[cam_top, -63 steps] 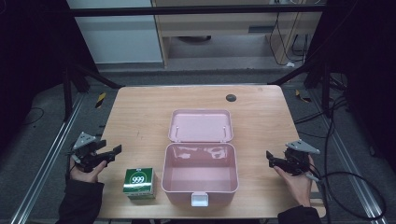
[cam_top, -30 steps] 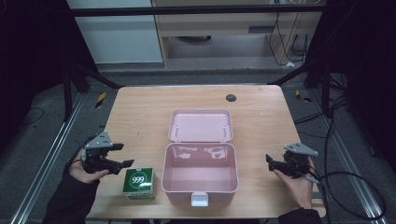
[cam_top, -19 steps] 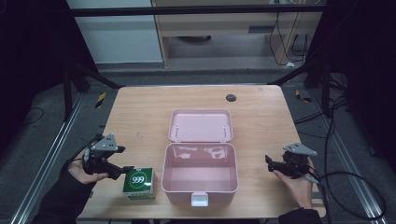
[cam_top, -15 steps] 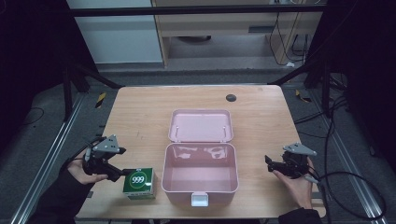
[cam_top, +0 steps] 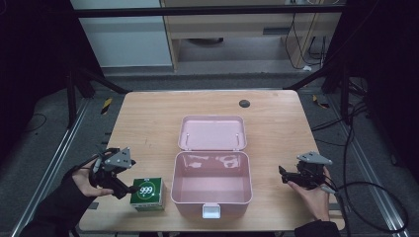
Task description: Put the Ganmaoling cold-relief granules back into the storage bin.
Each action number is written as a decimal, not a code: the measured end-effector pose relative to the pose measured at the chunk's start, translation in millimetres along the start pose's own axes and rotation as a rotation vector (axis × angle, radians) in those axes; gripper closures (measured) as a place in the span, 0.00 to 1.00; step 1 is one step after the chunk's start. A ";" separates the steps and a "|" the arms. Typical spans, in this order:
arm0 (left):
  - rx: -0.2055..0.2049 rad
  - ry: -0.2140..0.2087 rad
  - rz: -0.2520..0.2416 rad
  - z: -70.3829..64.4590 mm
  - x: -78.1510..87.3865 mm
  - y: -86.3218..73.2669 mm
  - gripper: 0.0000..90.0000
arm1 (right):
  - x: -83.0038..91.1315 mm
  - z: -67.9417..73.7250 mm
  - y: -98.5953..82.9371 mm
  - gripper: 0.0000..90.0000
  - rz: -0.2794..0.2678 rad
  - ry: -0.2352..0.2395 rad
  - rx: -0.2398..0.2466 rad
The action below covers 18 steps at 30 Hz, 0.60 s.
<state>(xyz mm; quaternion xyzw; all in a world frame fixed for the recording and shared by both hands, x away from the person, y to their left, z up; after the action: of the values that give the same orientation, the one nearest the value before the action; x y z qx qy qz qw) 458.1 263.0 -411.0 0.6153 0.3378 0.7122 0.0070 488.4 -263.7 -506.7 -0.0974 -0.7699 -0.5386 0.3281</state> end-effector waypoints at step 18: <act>-0.108 -0.045 0.123 -15.7 -17.0 3.3 0.09 | -2.5 2.2 -1.5 0.07 0.010 0.011 0.020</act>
<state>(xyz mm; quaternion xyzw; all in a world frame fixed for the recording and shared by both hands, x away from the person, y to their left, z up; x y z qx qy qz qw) 449.6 245.8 -424.5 0.6494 0.2601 0.7146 0.0041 488.7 -261.9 -509.8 -0.0951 -0.7728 -0.5299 0.3361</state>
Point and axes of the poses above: each handheld gripper's, and its own axes: x roughly backward along the jaws, y roughly out of its top, z roughly to its left, the point moved 5 cm from there along -x, roughly forward along the jaws, and after that the axes turned 11 degrees about x, right-handed, at the moved point
